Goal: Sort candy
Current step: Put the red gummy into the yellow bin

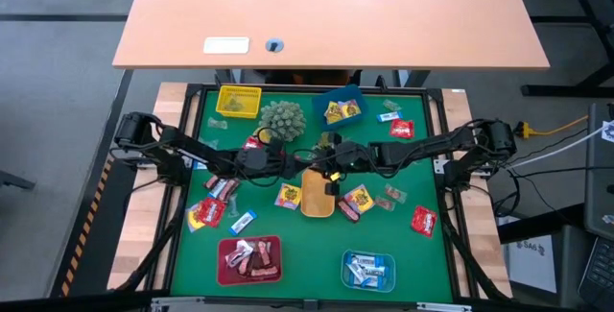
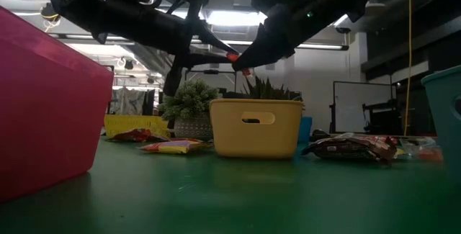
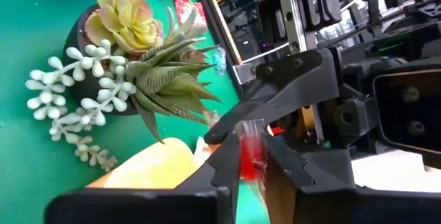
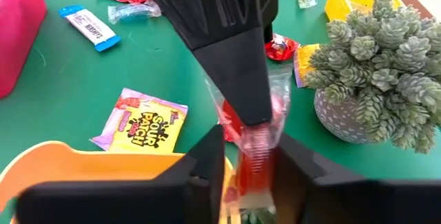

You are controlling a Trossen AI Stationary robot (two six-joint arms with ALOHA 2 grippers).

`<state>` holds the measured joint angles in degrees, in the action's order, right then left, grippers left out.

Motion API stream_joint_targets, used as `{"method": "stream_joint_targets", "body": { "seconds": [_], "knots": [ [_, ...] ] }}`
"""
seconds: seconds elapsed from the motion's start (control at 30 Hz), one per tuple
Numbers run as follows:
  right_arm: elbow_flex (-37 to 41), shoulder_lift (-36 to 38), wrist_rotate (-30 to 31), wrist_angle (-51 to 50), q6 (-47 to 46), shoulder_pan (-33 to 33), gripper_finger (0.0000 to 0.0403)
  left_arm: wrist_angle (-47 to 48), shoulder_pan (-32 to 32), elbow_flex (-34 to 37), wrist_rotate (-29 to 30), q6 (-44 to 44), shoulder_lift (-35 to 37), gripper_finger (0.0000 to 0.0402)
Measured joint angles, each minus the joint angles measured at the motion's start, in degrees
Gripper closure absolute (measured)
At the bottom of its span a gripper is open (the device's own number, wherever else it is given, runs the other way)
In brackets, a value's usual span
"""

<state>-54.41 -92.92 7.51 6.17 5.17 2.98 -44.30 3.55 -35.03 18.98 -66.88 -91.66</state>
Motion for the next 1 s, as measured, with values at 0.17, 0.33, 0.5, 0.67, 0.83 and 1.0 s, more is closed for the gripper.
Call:
{"method": "stream_joint_targets", "body": {
  "seconds": [0.17, 0.33, 0.5, 0.67, 0.83, 1.0],
  "knots": [
    [0.0, 1.6, 0.6, -0.4, 0.0, 0.0, 0.024, -0.1, 0.0, 0.0, 0.0, 0.1, 0.0, 0.0366],
    [0.0, 4.7, 0.9, -1.0, 0.7, 0.0, 0.0212, -0.1, 0.0, 0.0, 0.0, 0.6, 0.0, 0.0366],
    [0.0, 9.2, 1.0, -6.7, 4.1, 0.0, 0.0209, -0.1, -0.1, 0.0, 0.0, 1.4, 0.0, 0.0366],
    [0.0, 14.7, 1.0, -14.2, 4.1, 0.0, 0.0213, -0.4, -1.3, 0.0, 0.0, 3.8, 0.0, 0.0367],
    [0.0, 20.6, 0.5, -22.4, 2.0, 0.0, 0.0214, -0.9, -4.0, 0.0, 0.9, 10.7, 1.0, 0.0367],
    [0.0, 25.2, 0.4, -31.7, -2.1, 0.0, 0.0214, -1.8, -8.8, 0.0, 1.0, 17.5, 5.1, 0.0367]
  ]
}}
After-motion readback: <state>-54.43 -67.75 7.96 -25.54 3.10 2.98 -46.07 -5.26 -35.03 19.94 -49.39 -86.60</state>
